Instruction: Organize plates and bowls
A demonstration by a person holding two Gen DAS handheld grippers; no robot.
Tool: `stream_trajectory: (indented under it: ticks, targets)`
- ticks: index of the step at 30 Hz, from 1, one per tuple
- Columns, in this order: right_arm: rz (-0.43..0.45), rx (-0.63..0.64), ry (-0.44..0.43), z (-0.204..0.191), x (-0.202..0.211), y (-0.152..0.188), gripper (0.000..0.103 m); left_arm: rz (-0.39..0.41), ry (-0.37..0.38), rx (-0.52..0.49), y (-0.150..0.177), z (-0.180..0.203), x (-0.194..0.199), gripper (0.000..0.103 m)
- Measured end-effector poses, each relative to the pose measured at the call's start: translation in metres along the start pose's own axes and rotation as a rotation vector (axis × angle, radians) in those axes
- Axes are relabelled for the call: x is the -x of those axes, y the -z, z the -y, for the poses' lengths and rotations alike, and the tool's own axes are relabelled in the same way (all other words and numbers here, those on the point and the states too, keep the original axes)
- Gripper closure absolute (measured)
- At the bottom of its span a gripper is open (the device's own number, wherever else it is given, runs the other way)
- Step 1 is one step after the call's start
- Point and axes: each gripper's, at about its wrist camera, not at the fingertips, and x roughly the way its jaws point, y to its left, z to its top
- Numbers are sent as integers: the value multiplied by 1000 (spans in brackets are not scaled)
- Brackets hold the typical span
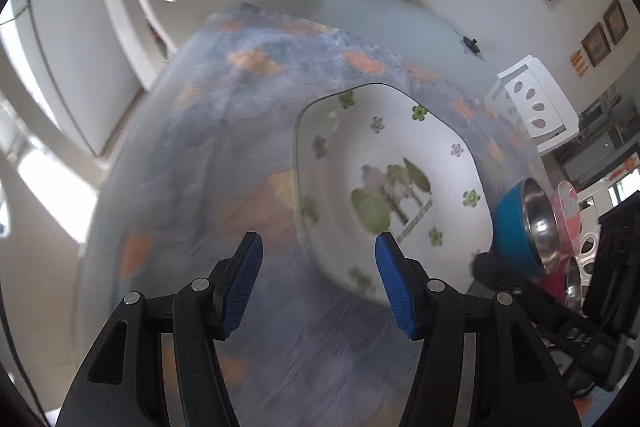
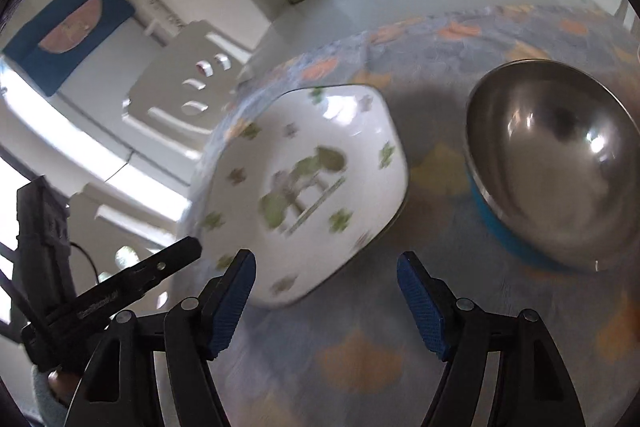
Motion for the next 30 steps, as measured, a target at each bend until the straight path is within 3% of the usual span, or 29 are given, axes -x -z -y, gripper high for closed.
stream_trajectory:
  ticks: [4, 6, 10, 13, 16, 20, 25, 30]
  targets:
    - [-6, -57, -1, 12, -19, -11, 31, -37, -9, -64, -11, 11, -22, 47]
    - [11, -58, -19, 15, -24, -14, 31, -18, 24, -92, -13, 15, -26, 46]
    - [53, 43, -1, 5, -32, -19, 31, -47, 17, -122, -13, 16, -40, 45]
    - [71, 91, 32, -3, -38, -19, 31, -22, -5, -186, -10, 22, -42, 47]
    - [93, 129, 64, -8, -42, -17, 44, 3, -37, -203, -8, 26, -43, 48]
    - [99, 174, 124, -9, -43, -14, 61, 18, 92, -92, -12, 12, -35, 48]
    - [112, 191, 112, -16, -33, -15, 64, 43, 36, -166, -8, 27, -25, 48]
    - [128, 224, 119, -22, -24, -10, 67, 26, 67, -138, 0, 23, -14, 48]
